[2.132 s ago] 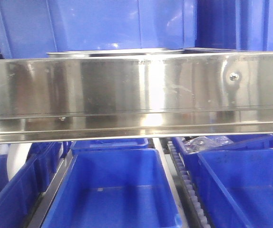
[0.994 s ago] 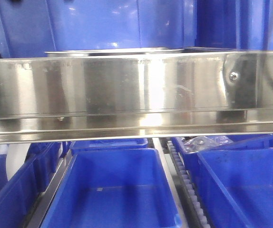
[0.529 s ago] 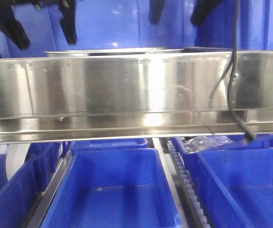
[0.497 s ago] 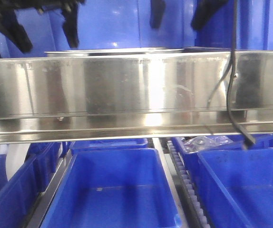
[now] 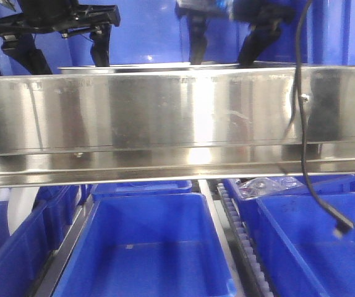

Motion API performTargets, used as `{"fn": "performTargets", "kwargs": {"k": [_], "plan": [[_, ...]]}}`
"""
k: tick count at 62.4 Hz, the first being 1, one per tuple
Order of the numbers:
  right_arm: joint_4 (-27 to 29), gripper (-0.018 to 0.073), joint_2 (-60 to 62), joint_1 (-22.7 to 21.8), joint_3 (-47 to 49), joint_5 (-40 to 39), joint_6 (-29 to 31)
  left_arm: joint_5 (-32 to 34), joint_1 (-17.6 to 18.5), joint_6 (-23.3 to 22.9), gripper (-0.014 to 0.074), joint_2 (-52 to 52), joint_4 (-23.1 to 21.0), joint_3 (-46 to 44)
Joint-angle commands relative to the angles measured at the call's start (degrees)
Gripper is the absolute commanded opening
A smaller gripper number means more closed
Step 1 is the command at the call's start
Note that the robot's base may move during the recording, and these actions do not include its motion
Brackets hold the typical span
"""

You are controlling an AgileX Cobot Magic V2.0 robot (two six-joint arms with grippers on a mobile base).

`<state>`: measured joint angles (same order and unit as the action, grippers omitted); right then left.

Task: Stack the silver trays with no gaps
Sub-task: 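Close both grippers on opposite rims of the silver tray and lift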

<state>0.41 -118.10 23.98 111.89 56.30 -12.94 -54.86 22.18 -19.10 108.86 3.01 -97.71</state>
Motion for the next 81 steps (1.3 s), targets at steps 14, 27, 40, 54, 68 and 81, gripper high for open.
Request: {"fn": "performTargets", "kwargs": {"k": [14,27,40,54,68,81], "plan": [[-0.9,0.0622,2.3,-0.3,2.0,-2.2,0.9,2.7,-0.2,-0.5,0.0486,-2.5,-0.9,-1.9],[-0.9,0.0455,2.3,-0.3,2.0,-2.0,0.9,2.6,-0.2,-0.5,0.0447,-2.5,-1.3,-1.9],[-0.9,0.0158,2.3,-0.3,2.0,-0.8,0.9,1.8,-0.2,-0.5,0.0276,-2.5,-1.4,-1.9],[-0.9,0.0055,2.3,-0.3,2.0,0.8,0.9,0.4,-0.2,-0.5,-0.0062,-2.5,-1.6,-1.9],[-0.9,0.0055,3.9,-0.2,5.2,4.4,0.9,-3.3,-0.2,-0.4,-0.0045,-3.2,-1.6,-4.4],[-0.9,0.0055,8.8,-0.2,6.5,7.5,0.7,-7.5,-0.2,0.1,-0.0045,-6.9,-1.1,-7.7]]}}
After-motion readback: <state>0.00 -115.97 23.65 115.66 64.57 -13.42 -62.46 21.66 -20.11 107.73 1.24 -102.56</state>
